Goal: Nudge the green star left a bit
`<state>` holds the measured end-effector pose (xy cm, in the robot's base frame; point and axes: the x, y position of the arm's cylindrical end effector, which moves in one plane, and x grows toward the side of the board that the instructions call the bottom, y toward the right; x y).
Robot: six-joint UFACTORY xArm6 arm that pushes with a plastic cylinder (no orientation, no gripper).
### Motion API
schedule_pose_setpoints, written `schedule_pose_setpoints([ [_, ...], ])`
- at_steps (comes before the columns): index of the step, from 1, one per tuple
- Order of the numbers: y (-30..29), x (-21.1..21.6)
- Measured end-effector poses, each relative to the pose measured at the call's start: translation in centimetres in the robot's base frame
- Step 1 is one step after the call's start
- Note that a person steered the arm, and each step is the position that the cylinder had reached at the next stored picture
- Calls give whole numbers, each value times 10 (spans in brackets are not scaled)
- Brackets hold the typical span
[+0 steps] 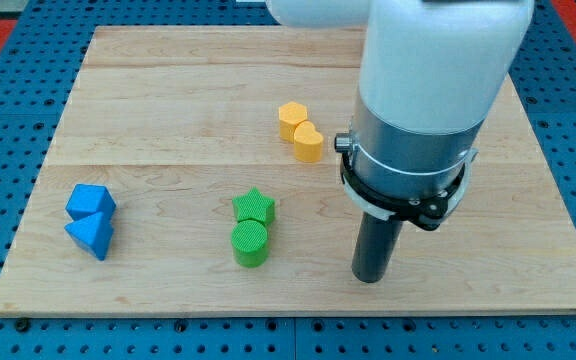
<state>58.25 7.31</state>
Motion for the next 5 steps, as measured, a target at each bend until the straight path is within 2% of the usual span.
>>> schedule_pose_setpoints([
  [1, 0, 1],
  [2, -24, 19],
  [3, -50, 17],
  [4, -59, -18],
  [5, -62, -30],
])
